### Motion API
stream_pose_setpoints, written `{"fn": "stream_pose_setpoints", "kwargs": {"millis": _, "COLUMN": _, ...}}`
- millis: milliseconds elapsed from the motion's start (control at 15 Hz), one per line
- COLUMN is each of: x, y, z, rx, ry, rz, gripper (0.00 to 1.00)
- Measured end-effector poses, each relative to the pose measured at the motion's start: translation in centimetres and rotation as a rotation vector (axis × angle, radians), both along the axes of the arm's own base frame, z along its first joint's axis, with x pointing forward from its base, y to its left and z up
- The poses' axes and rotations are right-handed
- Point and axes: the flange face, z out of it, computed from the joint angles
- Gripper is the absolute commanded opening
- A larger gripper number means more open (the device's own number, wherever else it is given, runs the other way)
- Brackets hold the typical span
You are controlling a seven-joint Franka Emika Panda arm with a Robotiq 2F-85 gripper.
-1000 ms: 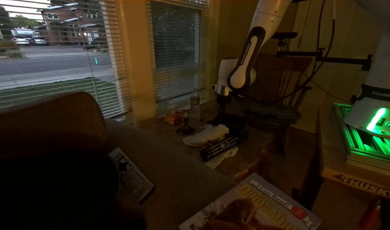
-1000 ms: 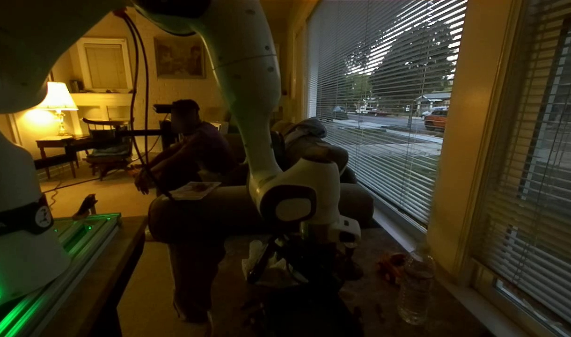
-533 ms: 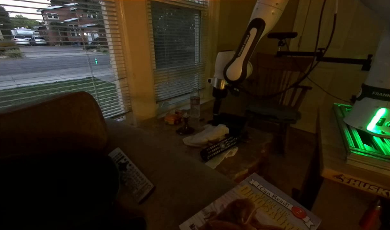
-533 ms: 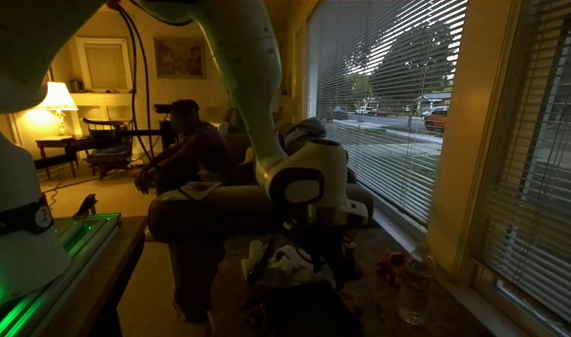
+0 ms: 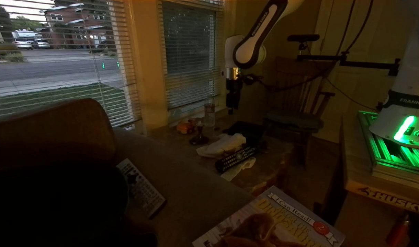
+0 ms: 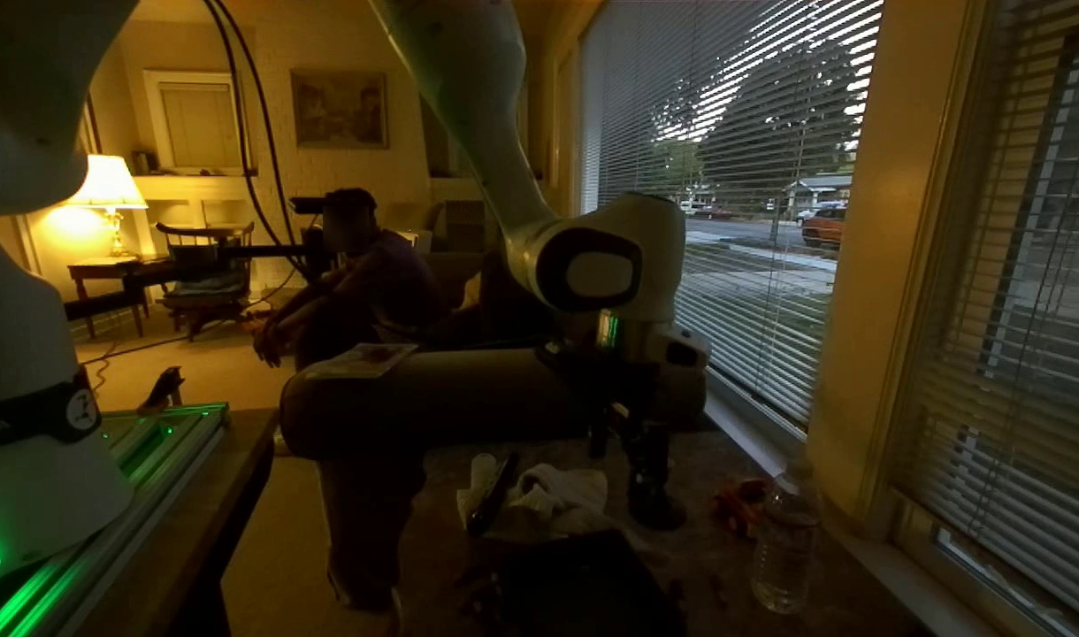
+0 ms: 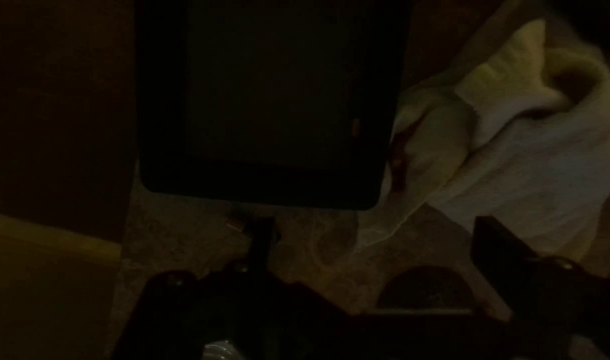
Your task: Put the black object in the black box.
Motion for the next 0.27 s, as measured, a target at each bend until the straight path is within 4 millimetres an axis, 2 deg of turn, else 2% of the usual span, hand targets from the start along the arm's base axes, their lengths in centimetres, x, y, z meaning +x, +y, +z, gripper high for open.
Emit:
{"fn": "stream_pose_setpoints", "kwargs": {"millis": 133, "x": 0.09, "y": 0.38, "z": 1.25, "rx": 0.005, "ry": 0.015, "rz": -0.016, "gripper": 1.0}}
{"fn": "stream_pose_setpoints", "kwargs": {"millis": 267, "x": 0.09, "y": 0.44, "z": 1.41, "rx": 0.005, "ry": 0.016, "rz": -0.019, "gripper": 1.0}}
